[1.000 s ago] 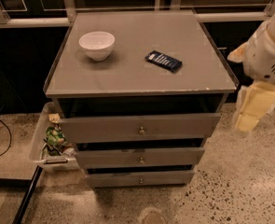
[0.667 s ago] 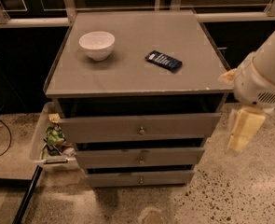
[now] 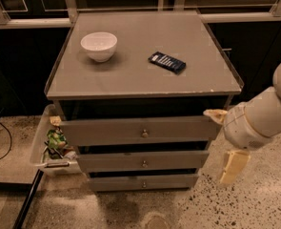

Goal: Open middle drawer

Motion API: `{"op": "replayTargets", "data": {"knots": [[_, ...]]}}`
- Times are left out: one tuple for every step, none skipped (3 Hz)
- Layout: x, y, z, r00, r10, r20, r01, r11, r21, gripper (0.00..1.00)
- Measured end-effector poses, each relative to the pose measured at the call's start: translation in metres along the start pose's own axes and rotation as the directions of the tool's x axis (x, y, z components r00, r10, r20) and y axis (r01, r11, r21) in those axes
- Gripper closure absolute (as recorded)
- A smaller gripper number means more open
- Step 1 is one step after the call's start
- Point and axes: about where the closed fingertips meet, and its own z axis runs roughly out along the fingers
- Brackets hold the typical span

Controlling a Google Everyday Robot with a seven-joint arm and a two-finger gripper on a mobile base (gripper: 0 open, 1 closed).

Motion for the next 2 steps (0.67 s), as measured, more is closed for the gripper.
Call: {"op": "replayTargets", "data": {"knots": [[0.0006, -0.0014, 0.0014, 0.997, -0.077, 0.007, 0.077, 0.9970, 0.009, 0.00], [0.0006, -0.0014, 0.0014, 0.997, -0.078, 0.007, 0.077, 0.9970, 0.009, 0.00]]}}
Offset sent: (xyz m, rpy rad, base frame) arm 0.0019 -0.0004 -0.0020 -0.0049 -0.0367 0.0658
